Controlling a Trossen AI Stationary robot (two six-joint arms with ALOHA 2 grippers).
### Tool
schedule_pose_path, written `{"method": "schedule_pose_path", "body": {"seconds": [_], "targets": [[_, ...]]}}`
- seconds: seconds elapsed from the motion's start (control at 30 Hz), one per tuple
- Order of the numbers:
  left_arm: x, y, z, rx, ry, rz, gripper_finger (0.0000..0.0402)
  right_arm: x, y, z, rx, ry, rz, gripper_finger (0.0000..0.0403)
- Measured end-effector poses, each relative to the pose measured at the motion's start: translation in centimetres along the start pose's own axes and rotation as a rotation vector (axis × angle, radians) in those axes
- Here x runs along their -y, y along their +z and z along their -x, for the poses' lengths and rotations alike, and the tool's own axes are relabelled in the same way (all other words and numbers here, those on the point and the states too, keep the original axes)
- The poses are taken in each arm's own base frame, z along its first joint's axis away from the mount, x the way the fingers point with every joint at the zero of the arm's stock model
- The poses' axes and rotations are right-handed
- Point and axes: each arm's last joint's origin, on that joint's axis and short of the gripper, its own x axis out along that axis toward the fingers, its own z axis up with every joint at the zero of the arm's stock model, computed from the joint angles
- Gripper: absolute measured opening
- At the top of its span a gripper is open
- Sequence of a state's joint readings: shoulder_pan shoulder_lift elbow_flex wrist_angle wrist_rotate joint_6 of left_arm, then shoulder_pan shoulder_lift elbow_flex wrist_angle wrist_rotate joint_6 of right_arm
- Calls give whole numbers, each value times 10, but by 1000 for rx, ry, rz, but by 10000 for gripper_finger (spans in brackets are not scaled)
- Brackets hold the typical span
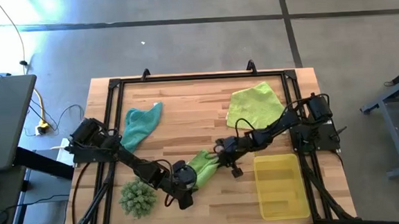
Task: Roll microfiber towels into tight, uniform cylinder then place into a basket
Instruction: Roll the green microfiber cloth
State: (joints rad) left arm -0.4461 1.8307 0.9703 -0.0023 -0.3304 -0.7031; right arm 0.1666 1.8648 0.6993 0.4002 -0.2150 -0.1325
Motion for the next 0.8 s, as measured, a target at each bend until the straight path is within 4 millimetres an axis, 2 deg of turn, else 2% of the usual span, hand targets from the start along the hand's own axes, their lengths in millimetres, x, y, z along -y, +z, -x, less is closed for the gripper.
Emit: {"method": "schedule_pose_path", "body": {"seconds": [0.2, 0.43, 0.8], "targets": [[1, 13, 12, 117, 54, -45, 168, 13, 12, 1, -64, 89, -174, 6], [-1, 12, 9, 130, 90, -12, 168, 18, 33, 3, -194, 116, -298, 5], [-5, 7, 9, 112, 136, 109, 168, 29, 50, 8, -222, 142, -351, 15]]}}
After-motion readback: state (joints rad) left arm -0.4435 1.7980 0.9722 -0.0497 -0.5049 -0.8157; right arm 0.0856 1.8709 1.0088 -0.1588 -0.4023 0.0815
